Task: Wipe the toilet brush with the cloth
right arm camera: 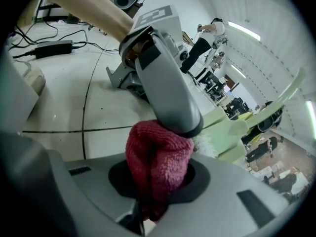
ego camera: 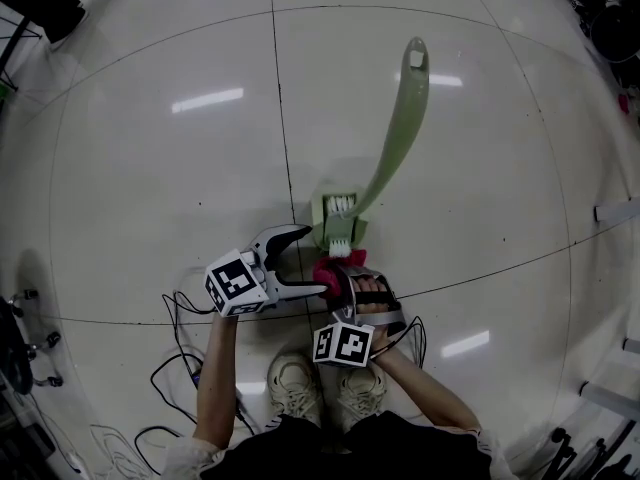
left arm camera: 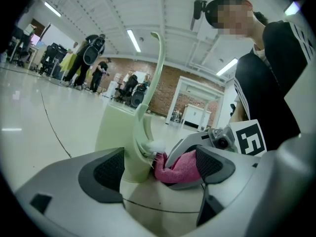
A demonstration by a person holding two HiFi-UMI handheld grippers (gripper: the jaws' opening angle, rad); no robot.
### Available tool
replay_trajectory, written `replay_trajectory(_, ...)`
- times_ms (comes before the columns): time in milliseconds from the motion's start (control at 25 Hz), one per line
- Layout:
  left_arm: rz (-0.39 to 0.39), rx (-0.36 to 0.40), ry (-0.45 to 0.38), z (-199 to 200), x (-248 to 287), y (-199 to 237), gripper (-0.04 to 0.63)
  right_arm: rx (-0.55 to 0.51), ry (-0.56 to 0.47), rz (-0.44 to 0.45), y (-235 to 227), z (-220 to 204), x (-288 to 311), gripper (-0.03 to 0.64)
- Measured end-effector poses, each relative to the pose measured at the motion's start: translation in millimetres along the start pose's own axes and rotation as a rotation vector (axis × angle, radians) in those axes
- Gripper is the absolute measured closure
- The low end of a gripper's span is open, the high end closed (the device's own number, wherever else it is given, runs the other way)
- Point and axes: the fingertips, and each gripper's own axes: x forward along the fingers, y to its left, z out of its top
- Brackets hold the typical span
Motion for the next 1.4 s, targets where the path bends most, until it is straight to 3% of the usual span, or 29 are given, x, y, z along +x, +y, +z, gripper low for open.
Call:
replay_trajectory(160,-0.016,-0.013,-0.013,-1,-4,-5,0.164,0.004,-0.113,0.067,10,13,-3,0.548)
replay_trajectory(360,0.007,-0.013,-0.099,19,-14,-13,0.164,0.186,-0.309,0.115,-2,25,-26,0.548)
replay_trajectory(480,0.078,0.018,-0.168,44,-25,-12,0.164,0.389,-0.399,0.103,-24,28,-47,0.548)
replay_trajectory(640,0.215,0.073,-0.295,89,-48,-4,0.164,0.749,-0.481,0.054,-71,19,-75,0.548)
replay_trajectory(720,0.243,0.095,-0.334,107,-52,-4,0.166,0.934,-0.513,0.048,-94,11,-85,0.548)
replay_trajectory(800,0.258,0.086,-0.375,119,-53,-3,0.166,1.025,-0.557,0.033,-113,9,-95,0.548)
replay_trajectory(960,0.279,0.065,-0.433,134,-51,-8,0.166,1.052,-0.692,-0.013,-144,17,-121,0.548)
replay_trajectory(1120,0.264,0.061,-0.397,126,-36,-10,0.166,1.016,-0.589,0.007,-141,4,-108,0.548)
replay_trajectory(1400,0.286,0.055,-0.382,121,-36,-6,0.166,1.002,-0.613,-0.006,-148,7,-112,0.548)
